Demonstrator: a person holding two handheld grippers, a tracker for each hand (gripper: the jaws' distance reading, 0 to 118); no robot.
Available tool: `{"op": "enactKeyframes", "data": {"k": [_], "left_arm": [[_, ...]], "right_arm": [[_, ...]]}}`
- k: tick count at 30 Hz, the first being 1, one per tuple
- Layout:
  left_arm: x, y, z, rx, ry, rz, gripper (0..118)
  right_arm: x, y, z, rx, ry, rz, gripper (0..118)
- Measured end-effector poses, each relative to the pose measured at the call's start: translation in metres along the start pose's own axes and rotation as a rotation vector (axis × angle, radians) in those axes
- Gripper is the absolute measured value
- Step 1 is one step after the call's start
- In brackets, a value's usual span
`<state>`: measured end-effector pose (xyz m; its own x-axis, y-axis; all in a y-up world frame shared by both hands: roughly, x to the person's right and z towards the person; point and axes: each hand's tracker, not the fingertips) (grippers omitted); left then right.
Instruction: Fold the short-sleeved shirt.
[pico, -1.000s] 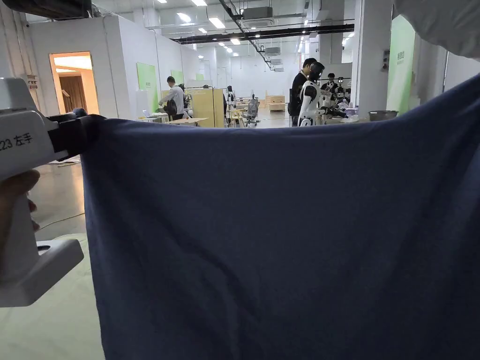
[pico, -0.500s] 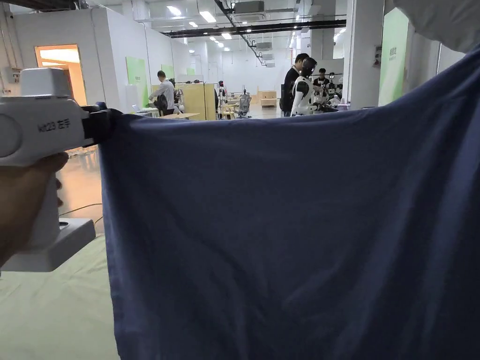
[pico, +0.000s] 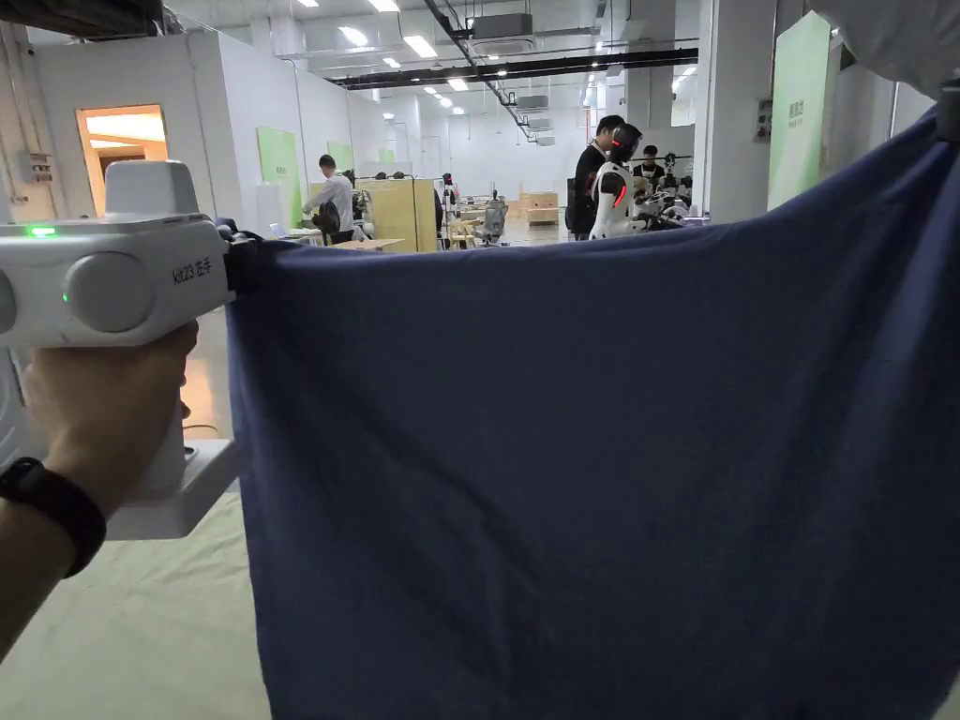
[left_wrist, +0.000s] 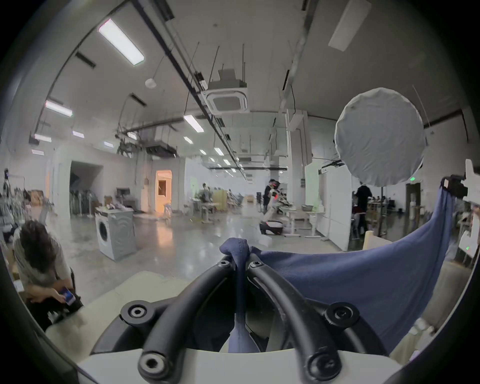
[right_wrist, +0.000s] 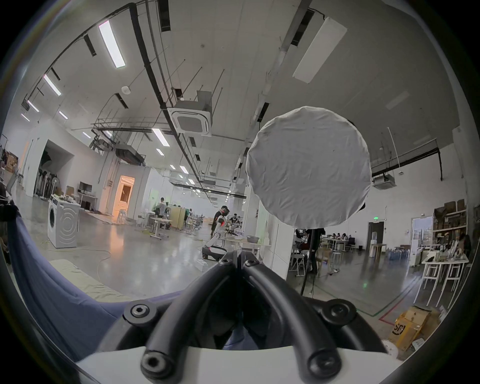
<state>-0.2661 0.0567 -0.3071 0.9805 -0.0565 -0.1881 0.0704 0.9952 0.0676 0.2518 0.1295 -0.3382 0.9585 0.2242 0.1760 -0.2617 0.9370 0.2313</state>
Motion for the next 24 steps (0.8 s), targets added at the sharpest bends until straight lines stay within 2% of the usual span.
{"op": "enactKeyframes", "data": {"k": [6, 9, 11, 13, 15, 18, 21, 24], "left_arm": [[0.015, -0.011, -0.053, -0.09, -0.003, -0.001, 6], [0.026, -0.032, -0.081, -0.137, 0.027, -0.018, 6], [0.027, -0.043, -0.093, -0.147, 0.022, -0.005, 6], [0.031, -0.052, -0.104, -0.161, 0.019, -0.014, 6], [0.034, -0.06, -0.112, -0.17, 0.016, -0.026, 6], [0.034, -0.074, -0.119, -0.176, 0.022, -0.033, 6], [0.026, -0.091, -0.118, -0.211, 0.011, 0.085, 6], [0.022, -0.115, -0.104, -0.234, -0.007, 0.07, 6]], "right_arm": [[-0.025, -0.009, -0.044, -0.009, -0.016, 0.056, 2], [-0.039, -0.02, -0.06, -0.012, -0.003, 0.051, 2], [-0.045, -0.03, -0.067, -0.01, 0.014, 0.045, 2], [-0.048, -0.04, -0.076, -0.023, 0.072, 0.05, 2], [-0.055, -0.048, -0.083, -0.058, 0.057, 0.128, 2], [-0.055, -0.063, -0.081, -0.056, 0.068, 0.105, 2], [-0.052, -0.086, -0.072, -0.086, 0.096, 0.04, 2], [-0.048, -0.115, -0.047, -0.116, 0.113, 0.043, 2]]}}
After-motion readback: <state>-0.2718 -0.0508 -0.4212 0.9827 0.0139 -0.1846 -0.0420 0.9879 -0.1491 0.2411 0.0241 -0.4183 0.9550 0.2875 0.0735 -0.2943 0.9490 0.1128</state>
